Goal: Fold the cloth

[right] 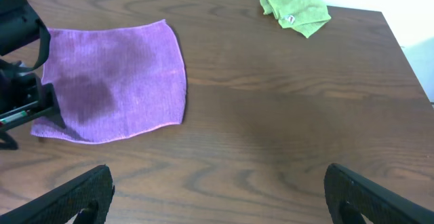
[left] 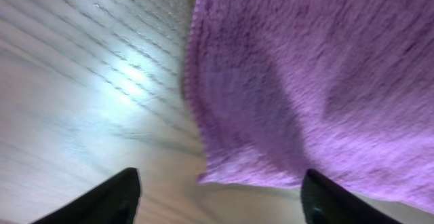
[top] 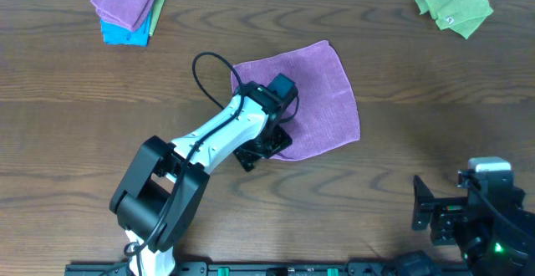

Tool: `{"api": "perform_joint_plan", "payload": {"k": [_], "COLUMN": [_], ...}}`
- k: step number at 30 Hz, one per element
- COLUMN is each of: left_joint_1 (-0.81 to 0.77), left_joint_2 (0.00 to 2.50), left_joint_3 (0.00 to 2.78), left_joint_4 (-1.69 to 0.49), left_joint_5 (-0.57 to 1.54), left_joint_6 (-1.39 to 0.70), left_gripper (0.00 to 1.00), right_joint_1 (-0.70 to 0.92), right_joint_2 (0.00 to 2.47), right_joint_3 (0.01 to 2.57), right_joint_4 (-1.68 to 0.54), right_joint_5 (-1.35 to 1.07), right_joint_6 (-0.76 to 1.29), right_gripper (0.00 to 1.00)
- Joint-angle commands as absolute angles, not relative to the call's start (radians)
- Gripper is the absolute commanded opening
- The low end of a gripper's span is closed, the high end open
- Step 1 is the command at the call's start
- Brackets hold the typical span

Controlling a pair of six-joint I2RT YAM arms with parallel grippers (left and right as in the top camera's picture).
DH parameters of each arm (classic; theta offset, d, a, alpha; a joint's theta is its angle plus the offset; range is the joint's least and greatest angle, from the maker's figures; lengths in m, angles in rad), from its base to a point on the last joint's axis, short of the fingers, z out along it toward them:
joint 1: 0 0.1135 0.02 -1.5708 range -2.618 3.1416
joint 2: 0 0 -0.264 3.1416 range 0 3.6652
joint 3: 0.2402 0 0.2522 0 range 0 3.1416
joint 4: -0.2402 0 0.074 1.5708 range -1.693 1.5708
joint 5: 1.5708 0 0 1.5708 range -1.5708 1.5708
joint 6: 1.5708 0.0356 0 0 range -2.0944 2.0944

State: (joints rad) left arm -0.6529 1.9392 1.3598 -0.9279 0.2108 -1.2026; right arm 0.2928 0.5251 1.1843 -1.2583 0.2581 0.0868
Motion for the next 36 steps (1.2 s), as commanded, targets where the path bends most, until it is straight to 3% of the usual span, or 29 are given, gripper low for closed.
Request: {"api": "perform_joint_plan", "payload": {"k": [1, 6, 10, 15, 31, 36], "left_joint_1": [-0.655, -0.655, -0.654, -0.648, -0.495, -0.445], "left_joint_2": [1.942, 1.942, 1.942, 1.942, 1.942, 1.942], "left_joint_3": [1.341, 1.330, 1.309, 1.298, 1.298, 1.298], "left_joint_4": [-0.906, -0.833, -0.825, -0.826, -0.989, -1.026], "left_joint_5": [0.212, 0.211, 0.210, 0.200, -0.007, -0.049], "left_joint_6": [-1.356, -1.385, -1.385, -1.354, -0.871, -0.824], "left_gripper": [0.69, 0.50, 0.24, 0.06, 0.05, 0.06], "right_joint_1": [0.280, 0.280, 0.280, 0.280, 0.280, 0.280], "right_joint_2": [0.529, 0.529, 0.529, 0.529, 0.537, 0.573], "right_joint_3": [1.181, 1.181, 1.181, 1.181, 1.181, 1.181], "right_joint_4": [-1.254, -1.252, -1.252, -1.249, -1.237, -1.237], "right_joint_5": [0.254, 0.254, 0.254, 0.254, 0.253, 0.200], "right_joint_6": [0.089, 0.089, 0.089, 0.089, 0.089, 0.089], "right_gripper": [0.99, 0.99, 0.99, 0.99, 0.99, 0.99]}}
